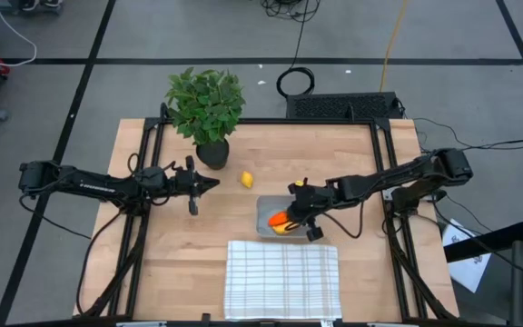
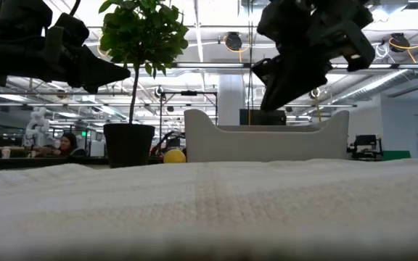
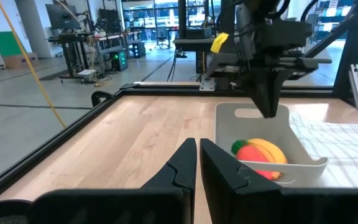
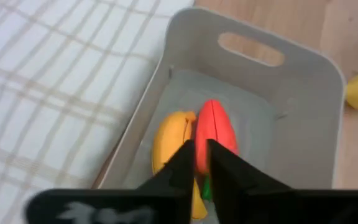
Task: Pick and placing Produce into tupperware
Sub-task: Put the lemon into the gray bin
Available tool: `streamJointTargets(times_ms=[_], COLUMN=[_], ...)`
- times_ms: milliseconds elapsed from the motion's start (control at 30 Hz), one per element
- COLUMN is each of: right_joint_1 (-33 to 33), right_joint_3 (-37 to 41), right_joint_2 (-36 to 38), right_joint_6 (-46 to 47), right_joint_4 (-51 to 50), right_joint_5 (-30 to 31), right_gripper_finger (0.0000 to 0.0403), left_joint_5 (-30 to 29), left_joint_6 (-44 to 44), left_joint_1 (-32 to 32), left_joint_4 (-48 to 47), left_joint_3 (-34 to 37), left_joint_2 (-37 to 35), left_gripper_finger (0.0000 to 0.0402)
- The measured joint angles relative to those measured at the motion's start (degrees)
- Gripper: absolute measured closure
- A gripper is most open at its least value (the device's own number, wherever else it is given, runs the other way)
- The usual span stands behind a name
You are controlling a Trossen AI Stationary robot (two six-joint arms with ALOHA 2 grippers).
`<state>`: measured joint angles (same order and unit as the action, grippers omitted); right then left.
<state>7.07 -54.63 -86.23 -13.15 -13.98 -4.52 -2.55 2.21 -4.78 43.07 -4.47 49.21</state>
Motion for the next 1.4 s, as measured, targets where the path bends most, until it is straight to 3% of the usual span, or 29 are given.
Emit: streamJointTargets(times_ms=[67,467,700,1000,1267,1400], right_joint_1=[0.0,-2.4,-7.2,-10.2,-5.0,-1.8], right_joint_3=[0.0,1.3,13.5,28.5,35.7,39.9], right_joint_2=[0.7,10.1,22.3,38.8,46.2,47.8], right_joint_6=[0.6,4.1,9.4,16.2,20.0,19.2], right_joint_4=[0.0,3.9,20.4,31.9,32.9,39.3], right_joint_5=[-0.1,-1.4,-7.3,-7.3,-0.9,1.8], right_gripper_finger=[0.0396,0.0402,0.0403,0.0403,0.0403,0.0403], left_joint_5=[0.0,-0.1,-0.1,-0.5,-0.5,-0.5], left_joint_6=[-0.1,-0.2,-0.9,-1.0,-1.0,-1.0], left_joint_1=[0.0,0.0,0.0,0.0,0.0,0.0], left_joint_4=[0.0,0.0,-0.6,-1.8,-1.8,-2.2], left_joint_3=[0.0,0.0,0.0,0.0,0.0,0.0], left_joint_2=[0.0,0.0,0.0,0.0,0.0,0.0], left_gripper_finger=[0.0376,0.0376,0.0376,0.0376,0.0376,0.0376])
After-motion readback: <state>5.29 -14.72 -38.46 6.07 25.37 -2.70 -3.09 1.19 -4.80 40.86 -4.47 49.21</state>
